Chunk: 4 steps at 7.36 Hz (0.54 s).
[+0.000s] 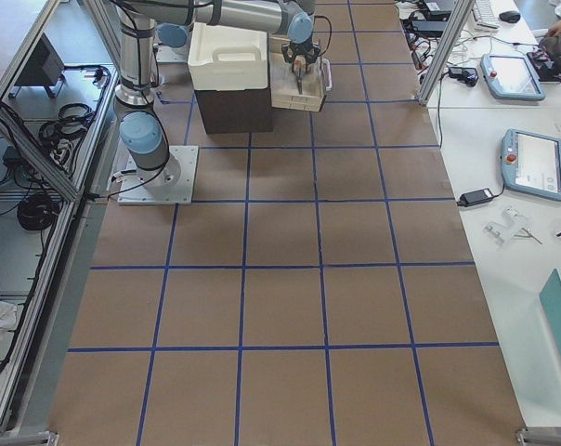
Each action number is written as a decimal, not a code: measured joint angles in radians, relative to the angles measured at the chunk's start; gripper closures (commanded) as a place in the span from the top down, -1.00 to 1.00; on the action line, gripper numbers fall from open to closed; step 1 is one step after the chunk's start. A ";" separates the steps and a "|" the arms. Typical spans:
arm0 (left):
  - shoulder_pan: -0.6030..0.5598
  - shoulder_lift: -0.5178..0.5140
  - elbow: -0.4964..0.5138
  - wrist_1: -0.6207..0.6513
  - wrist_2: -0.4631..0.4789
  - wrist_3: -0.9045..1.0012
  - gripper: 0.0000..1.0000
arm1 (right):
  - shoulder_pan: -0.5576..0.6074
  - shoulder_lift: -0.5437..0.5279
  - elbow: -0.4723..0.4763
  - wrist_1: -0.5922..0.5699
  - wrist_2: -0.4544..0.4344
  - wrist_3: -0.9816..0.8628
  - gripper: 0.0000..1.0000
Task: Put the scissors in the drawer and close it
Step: 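Lower the scissors into the drawer and open the right gripper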
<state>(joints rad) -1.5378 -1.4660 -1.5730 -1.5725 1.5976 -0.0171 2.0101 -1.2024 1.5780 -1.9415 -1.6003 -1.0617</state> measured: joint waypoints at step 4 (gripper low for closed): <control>-0.023 -0.012 0.002 -0.013 0.000 0.013 1.00 | -0.094 -0.102 -0.005 0.034 0.005 0.106 0.99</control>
<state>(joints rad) -1.5612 -1.4781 -1.5712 -1.5851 1.5980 -0.0043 1.9164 -1.3044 1.5732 -1.9072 -1.5949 -0.9561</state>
